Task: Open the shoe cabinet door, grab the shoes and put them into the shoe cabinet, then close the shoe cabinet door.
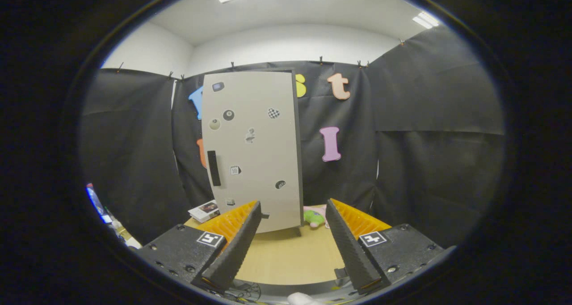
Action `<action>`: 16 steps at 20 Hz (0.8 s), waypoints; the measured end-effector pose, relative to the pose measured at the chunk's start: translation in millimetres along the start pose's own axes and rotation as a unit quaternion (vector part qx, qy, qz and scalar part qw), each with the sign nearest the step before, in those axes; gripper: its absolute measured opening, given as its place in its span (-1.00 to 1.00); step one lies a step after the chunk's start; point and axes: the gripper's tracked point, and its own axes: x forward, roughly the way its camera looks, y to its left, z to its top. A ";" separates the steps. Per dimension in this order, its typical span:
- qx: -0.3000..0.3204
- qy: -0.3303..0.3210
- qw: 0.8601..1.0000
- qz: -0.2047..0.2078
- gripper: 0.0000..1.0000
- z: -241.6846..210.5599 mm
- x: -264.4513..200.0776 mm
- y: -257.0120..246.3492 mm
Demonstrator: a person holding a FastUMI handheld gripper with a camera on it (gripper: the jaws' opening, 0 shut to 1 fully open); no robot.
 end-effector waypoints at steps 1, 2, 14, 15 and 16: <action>-0.001 0.001 1.000 0.001 0.91 -2.0 0.4 -0.6; -0.003 0.002 1.000 0.004 0.90 -3.0 -0.3 -0.4; -0.030 -0.005 0.999 0.017 0.91 0.7 -3.2 7.4; -0.030 -0.008 0.999 0.016 0.91 2.6 -2.4 8.0; -0.029 -0.010 0.999 0.015 0.91 4.3 -2.5 7.4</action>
